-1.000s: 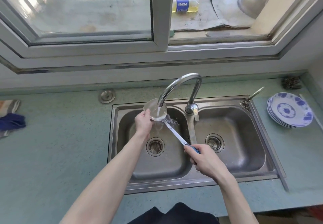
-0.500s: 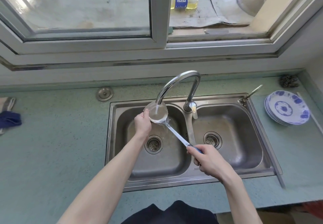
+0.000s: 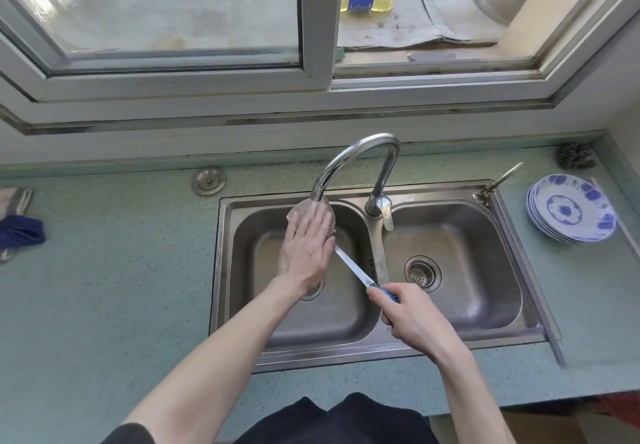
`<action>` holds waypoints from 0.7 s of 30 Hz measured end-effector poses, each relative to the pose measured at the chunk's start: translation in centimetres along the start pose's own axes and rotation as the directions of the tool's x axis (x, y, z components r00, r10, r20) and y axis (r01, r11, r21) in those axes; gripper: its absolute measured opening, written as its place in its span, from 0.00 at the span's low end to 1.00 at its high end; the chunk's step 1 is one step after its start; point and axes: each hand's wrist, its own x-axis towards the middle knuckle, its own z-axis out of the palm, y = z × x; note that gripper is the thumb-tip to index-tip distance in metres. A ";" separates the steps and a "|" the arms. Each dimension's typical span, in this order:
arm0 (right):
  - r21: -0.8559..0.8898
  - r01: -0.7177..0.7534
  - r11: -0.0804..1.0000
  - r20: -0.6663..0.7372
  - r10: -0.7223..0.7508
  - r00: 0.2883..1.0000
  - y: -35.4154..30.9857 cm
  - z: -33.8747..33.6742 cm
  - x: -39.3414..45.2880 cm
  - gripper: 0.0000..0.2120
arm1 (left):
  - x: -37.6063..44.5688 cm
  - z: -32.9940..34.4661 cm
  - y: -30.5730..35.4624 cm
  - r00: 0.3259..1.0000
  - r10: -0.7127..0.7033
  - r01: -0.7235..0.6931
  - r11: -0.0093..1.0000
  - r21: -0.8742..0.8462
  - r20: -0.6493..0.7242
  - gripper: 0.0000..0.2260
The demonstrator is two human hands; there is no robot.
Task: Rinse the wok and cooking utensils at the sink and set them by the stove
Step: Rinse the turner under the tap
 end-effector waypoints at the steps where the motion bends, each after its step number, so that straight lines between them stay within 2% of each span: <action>1: -0.010 0.003 1.000 -0.008 -0.003 1.000 0.0 0.0 0.0 0.22 | -0.2 0.4 0.2 0.998 0.055 -0.055 0.998 -0.010 0.028 0.27; 5: -0.026 0.011 1.000 -0.027 -0.011 1.000 0.1 0.0 -0.1 0.20 | -0.3 0.0 -0.1 0.976 0.181 -0.176 0.983 -0.052 0.123 0.31; 7: -0.002 0.015 1.000 -0.026 -0.015 1.000 0.2 0.0 0.0 0.20 | 0.4 -1.1 -0.6 0.979 0.168 -0.168 0.986 -0.008 0.119 0.33; 10: -0.021 0.020 1.000 -0.015 -0.021 1.000 -0.1 0.3 -0.1 0.22 | 1.9 -2.8 -1.4 0.990 0.032 -0.031 0.999 -0.006 0.136 0.37; 12: -0.028 0.030 0.999 -0.029 -0.031 0.999 -0.1 0.7 -0.3 0.23 | 2.9 -3.6 -1.9 0.985 0.012 -0.017 1.000 0.023 0.172 0.38; 15: -0.020 0.029 0.999 -0.050 -0.029 0.998 -0.2 1.0 -0.2 0.23 | 2.8 -4.0 -1.8 0.986 0.053 -0.054 0.999 0.000 0.158 0.39; 18: -0.048 0.018 0.999 -0.087 -0.022 0.996 -0.4 1.0 0.3 0.24 | 1.1 -2.8 -0.7 0.972 0.151 -0.150 0.989 -0.019 0.177 0.37; 21: -0.066 0.020 0.998 -0.110 -0.027 0.994 -0.4 1.1 0.7 0.24 | 0.5 -1.9 -0.7 0.970 0.142 -0.136 0.990 -0.046 0.198 0.37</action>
